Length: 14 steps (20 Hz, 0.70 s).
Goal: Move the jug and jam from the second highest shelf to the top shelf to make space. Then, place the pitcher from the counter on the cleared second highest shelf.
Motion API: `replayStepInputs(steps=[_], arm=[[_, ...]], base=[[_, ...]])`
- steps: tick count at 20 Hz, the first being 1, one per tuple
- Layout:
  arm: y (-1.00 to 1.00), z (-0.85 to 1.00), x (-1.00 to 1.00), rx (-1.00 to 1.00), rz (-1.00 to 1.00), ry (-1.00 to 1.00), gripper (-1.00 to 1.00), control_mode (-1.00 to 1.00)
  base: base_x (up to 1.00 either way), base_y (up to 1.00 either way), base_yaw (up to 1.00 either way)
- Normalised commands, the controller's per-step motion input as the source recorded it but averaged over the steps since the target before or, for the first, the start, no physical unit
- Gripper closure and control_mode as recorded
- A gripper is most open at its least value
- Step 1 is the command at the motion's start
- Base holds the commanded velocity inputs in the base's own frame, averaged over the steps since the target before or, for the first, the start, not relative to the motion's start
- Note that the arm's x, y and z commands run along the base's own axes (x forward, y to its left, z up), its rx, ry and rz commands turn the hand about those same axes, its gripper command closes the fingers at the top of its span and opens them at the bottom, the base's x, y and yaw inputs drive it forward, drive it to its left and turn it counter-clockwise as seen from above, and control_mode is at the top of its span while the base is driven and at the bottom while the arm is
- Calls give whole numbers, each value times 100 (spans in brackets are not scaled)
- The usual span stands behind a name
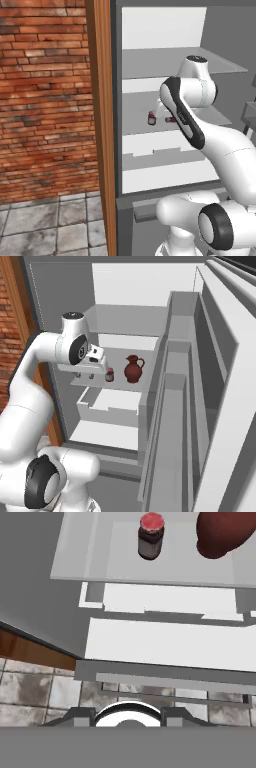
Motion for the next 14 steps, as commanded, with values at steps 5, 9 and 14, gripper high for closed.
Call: replayStepInputs(steps=[5, 9, 14], arm=[[0, -4, -5, 0, -6, -15, -100, -100], [3, -6, -1, 0, -3, -46, -100, -100], [-1, -1, 0, 0, 0, -34, -100, -100]], base=[[0, 0, 0], [0, 0, 0], [0, 0, 0]])
